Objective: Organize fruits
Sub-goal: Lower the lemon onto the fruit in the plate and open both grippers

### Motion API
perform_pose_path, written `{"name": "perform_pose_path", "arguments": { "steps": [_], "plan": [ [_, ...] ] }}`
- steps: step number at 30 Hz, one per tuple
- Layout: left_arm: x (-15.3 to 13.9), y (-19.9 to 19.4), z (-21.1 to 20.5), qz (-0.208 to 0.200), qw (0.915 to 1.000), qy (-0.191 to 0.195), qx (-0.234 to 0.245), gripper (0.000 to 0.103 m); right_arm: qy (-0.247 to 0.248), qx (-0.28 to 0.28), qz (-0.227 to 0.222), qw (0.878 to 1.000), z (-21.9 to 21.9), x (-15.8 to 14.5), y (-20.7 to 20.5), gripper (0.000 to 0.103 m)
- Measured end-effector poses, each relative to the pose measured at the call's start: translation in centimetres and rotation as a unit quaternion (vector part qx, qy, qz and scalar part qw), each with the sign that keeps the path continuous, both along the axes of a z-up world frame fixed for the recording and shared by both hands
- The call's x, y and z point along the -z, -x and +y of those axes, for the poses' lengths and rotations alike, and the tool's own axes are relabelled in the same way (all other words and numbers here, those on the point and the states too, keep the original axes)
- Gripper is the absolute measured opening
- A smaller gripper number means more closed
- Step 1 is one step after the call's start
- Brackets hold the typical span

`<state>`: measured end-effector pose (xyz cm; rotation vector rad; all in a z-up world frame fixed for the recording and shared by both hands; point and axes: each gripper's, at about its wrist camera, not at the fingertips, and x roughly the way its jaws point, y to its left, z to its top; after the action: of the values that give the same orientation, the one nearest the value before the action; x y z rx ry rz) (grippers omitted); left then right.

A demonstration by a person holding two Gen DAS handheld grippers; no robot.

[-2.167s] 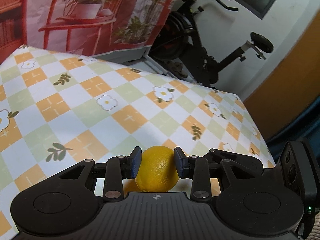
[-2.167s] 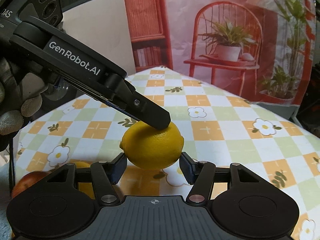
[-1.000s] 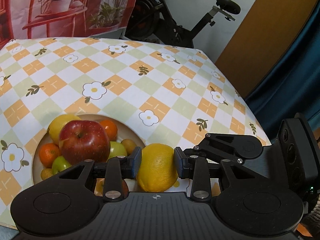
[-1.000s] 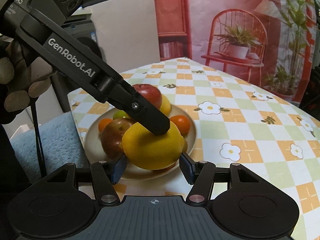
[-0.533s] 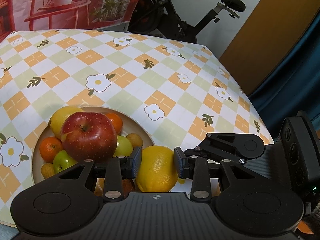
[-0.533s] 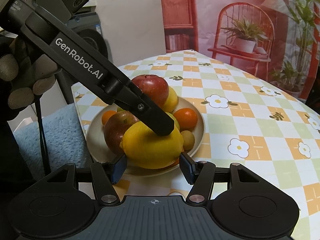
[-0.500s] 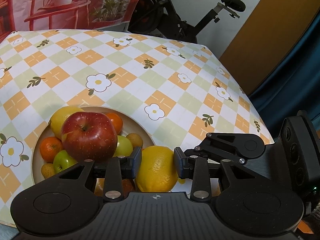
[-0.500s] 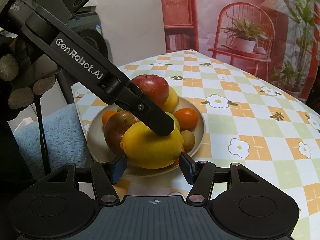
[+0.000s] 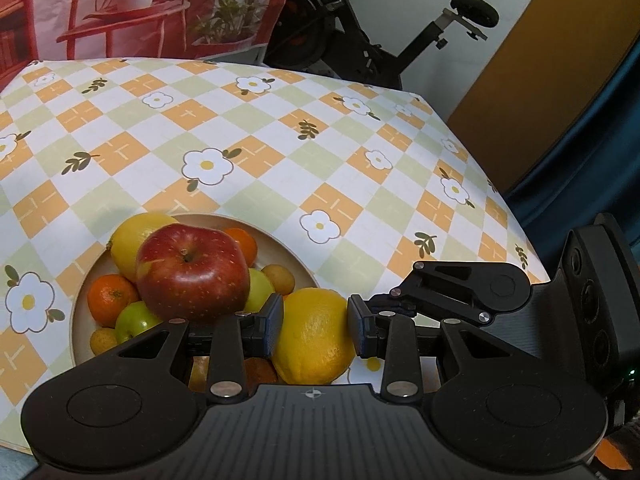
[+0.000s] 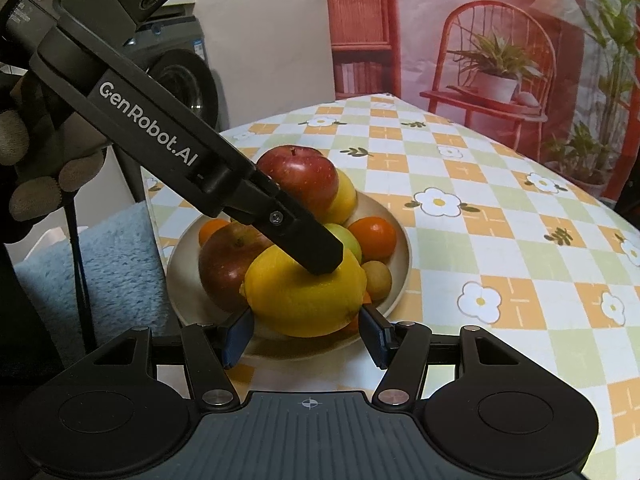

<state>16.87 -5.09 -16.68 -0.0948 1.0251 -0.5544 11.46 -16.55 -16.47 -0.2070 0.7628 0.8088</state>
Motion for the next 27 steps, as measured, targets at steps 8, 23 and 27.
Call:
{"name": "perform_pose_path", "arguments": {
  "steps": [8, 23, 27],
  "plan": [
    [0.0, -0.3, 0.4, -0.001, 1.0000, 0.001, -0.007, 0.037, 0.013, -0.003, -0.010, 1.000, 0.8, 0.0, -0.3, 0.054],
    [-0.8, -0.4, 0.8, -0.017, 0.9997, 0.006, -0.015, 0.036, 0.016, -0.003, -0.026, 1.000, 1.8, -0.4, -1.0, 0.059],
    [-0.8, -0.3, 0.8, -0.018, 0.9998, 0.006, -0.012, 0.036, 0.021, -0.008, -0.022, 1.000, 1.9, -0.5, -0.9, 0.059]
  ]
}}
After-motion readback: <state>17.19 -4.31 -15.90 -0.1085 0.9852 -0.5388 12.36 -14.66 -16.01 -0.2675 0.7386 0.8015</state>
